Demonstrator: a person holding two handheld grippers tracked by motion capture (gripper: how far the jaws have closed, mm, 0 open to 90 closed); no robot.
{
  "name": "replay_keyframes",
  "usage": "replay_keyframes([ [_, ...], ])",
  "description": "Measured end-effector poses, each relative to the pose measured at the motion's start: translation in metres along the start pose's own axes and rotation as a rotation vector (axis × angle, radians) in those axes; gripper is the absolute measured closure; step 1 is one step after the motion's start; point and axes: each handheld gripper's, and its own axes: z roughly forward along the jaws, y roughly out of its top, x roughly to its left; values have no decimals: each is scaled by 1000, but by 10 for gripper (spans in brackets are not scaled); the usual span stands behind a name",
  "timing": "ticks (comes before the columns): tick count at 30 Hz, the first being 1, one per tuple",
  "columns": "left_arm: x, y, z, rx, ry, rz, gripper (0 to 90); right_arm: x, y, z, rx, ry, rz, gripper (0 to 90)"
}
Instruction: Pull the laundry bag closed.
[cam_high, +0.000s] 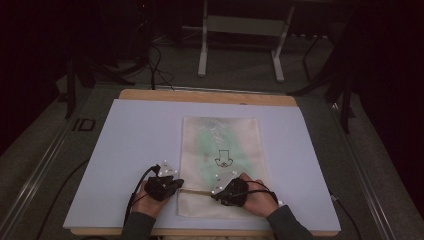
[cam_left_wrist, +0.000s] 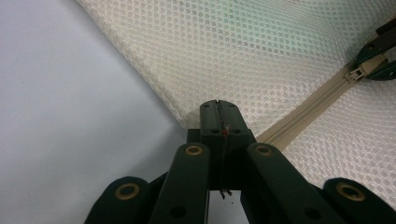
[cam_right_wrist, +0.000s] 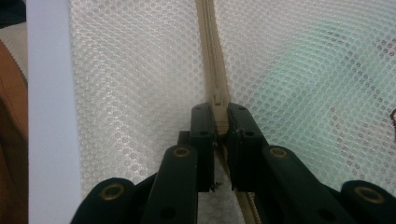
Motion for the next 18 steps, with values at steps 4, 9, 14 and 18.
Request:
replay_keyframes([
  [4,0,0,0,0,-1,-2,897,0,-3,-2,1,1,5,824],
  [9,0,0,0,-1,-1,-2,897,0,-7,-5,6,-5,12,824],
  [14,0,0,0,0,-1,0,897,0,-11,-7,4,-6,20,824],
  [18,0,0,0,-1,-2,-3,897,-1,-15,-11,4,-7,28,824],
])
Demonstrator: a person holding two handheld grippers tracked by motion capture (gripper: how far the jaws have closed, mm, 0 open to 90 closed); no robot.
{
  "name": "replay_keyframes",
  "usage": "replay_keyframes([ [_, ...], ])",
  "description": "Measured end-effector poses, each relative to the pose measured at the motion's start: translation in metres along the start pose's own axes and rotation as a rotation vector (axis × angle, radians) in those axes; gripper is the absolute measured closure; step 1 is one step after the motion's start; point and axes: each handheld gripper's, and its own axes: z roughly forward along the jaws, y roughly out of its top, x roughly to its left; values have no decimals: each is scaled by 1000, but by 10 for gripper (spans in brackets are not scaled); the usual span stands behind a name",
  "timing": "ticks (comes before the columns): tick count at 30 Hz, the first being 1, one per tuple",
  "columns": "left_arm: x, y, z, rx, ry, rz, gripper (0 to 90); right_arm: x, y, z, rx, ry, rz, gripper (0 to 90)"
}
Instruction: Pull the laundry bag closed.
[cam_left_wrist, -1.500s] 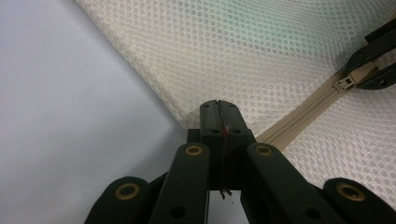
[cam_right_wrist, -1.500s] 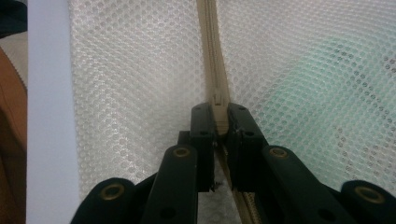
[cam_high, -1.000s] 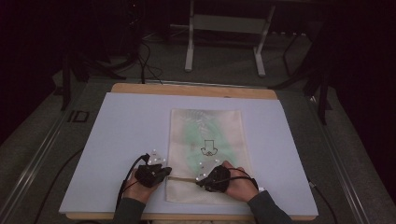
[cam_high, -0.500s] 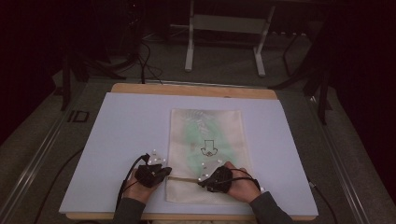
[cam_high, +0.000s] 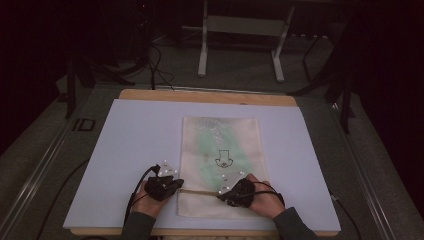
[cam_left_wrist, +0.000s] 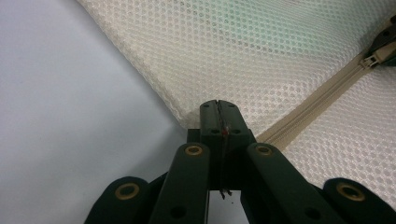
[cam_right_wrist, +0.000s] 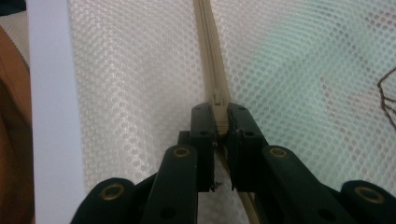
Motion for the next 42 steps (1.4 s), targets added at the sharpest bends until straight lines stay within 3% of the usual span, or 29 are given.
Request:
replay_keyframes([
  [42,0,0,0,0,-2,1,897,-3,-26,-17,21,-21,44,824],
])
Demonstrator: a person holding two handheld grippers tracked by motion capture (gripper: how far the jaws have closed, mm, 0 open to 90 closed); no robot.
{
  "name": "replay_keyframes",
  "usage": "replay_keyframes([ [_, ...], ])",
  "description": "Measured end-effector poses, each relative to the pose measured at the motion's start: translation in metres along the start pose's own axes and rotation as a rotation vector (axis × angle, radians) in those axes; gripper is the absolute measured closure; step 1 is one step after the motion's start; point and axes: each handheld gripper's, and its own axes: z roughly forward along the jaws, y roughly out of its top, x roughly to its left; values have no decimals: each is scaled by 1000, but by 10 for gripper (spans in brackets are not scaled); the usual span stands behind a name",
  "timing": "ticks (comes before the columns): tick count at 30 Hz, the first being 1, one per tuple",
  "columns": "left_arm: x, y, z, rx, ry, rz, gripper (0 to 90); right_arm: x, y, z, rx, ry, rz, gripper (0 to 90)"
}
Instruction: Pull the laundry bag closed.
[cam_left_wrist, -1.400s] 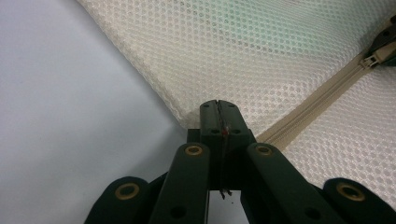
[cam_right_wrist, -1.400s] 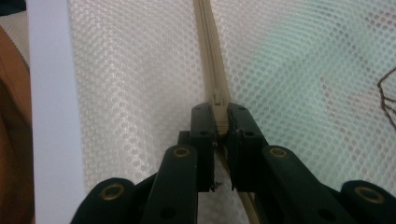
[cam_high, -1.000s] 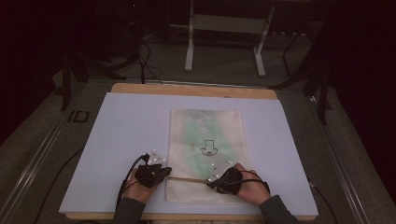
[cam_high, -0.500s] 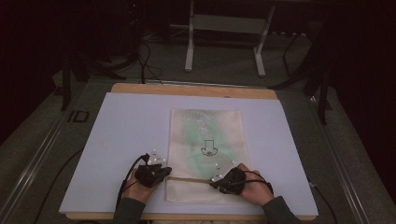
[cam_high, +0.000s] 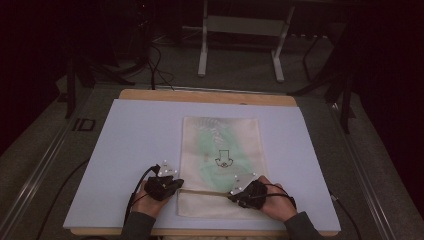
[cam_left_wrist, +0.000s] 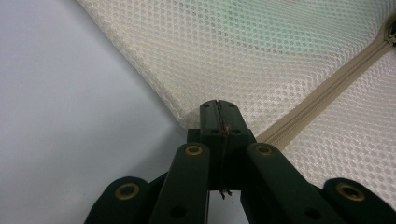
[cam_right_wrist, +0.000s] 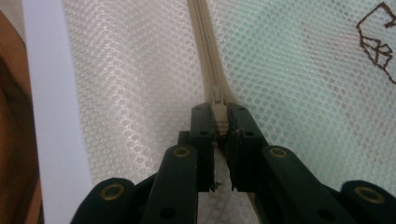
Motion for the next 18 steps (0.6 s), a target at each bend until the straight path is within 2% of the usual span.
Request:
replay_keyframes([
  [18,0,0,0,0,-1,0,897,-3,-13,-9,2,-15,24,824],
])
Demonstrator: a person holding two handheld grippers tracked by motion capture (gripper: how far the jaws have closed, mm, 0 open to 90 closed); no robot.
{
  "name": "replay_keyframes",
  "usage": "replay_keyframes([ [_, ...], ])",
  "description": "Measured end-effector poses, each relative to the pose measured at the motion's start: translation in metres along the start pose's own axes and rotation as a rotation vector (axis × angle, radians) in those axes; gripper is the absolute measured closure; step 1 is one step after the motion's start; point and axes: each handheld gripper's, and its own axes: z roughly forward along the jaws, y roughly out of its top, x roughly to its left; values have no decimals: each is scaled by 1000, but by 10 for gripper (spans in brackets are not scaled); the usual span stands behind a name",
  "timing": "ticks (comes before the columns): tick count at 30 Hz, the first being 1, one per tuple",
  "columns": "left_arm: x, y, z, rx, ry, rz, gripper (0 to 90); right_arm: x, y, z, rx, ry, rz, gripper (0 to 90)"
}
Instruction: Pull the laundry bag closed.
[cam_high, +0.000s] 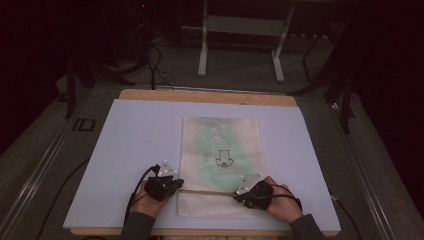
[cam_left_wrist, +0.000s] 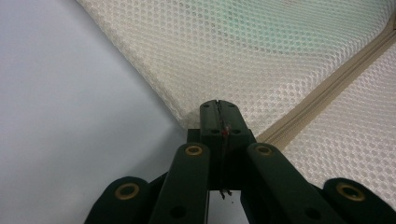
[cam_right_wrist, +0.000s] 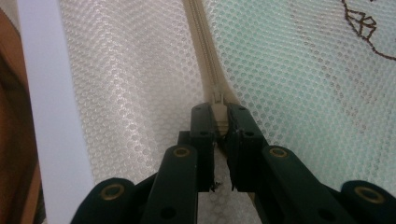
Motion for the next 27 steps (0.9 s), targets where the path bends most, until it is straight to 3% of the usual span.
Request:
replay_keyframes([
  [27,0,0,0,3,1,3,897,-2,-12,-10,2,-10,16,824],
])
